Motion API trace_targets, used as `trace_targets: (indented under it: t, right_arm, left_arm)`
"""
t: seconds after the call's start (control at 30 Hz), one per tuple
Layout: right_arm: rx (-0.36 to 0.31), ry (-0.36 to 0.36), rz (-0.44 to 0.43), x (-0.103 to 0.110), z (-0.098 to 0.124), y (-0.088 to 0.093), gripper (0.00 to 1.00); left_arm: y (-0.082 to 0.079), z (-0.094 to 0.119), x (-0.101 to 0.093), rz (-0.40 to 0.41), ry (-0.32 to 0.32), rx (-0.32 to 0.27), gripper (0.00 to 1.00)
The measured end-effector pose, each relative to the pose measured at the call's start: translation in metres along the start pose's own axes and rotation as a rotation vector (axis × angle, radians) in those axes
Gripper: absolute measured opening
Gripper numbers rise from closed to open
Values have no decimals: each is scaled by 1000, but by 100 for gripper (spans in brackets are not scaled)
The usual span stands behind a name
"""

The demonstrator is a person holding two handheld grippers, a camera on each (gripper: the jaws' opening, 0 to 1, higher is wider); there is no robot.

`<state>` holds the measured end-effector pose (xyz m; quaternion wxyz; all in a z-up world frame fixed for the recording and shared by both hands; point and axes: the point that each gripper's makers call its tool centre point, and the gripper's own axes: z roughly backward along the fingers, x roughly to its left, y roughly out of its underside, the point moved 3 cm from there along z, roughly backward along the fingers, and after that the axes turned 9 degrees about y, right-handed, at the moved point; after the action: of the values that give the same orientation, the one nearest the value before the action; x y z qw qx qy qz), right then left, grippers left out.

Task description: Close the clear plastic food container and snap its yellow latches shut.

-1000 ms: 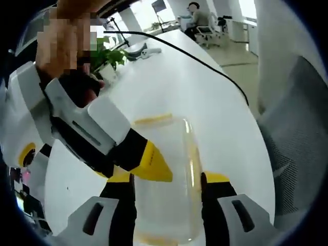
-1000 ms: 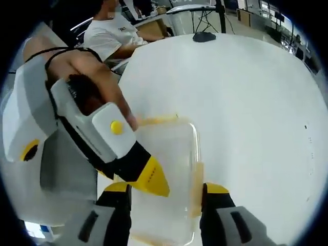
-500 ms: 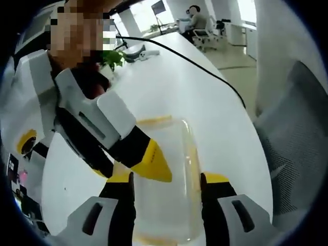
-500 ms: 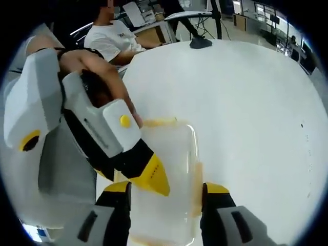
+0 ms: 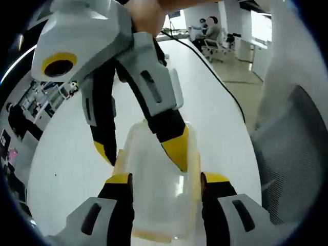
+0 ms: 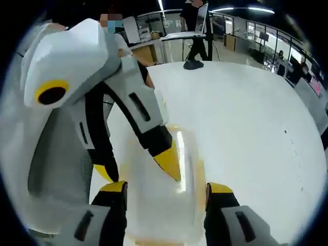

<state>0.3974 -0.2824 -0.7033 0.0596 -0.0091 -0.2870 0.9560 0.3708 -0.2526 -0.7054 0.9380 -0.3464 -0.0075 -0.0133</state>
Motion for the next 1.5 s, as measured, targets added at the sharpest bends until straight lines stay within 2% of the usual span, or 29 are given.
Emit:
trace_targets:
  t: [0.03, 0.13, 0.23, 0.33, 0.4, 0.6, 0.77, 0.93, 1.17, 1.4, 1.5]
  right_arm:
    - [-6, 7, 10, 0, 1, 0, 58]
    - [-7, 29, 26, -1, 5, 2, 55]
    - [-17, 44, 22, 2, 7, 2, 62]
    - [-29, 58, 51, 7, 11, 0, 62]
    - [-41, 73, 55, 9, 12, -1, 68]
    - [-37, 82, 54, 13, 16, 8, 73]
    - [-42, 93, 38, 14, 19, 16, 81]
    - [-44, 104, 21, 16, 20, 26, 89]
    - [38, 126, 63, 18, 10, 49, 98]
    - [65, 113, 50, 17, 0, 52, 95]
    - [70, 115, 50, 16, -2, 51, 95]
  left_arm:
    - [0, 1, 0, 21, 10, -7, 51]
    - [3, 5, -1, 19, 9, 1, 56]
    - [6, 10, -2, 28, 26, 6, 58]
    - [10, 16, -1, 45, 41, 10, 60]
    - [11, 20, 0, 54, 47, 9, 60]
    - [19, 31, 7, 69, 54, 42, 70]
    - [28, 36, 13, 44, 43, 70, 75]
    - [35, 34, 13, 46, 76, 92, 83]
    - [47, 27, 16, 76, 93, 149, 84]
    - [52, 14, 11, 51, 124, 195, 84]
    - [53, 12, 14, 36, 104, 211, 82]
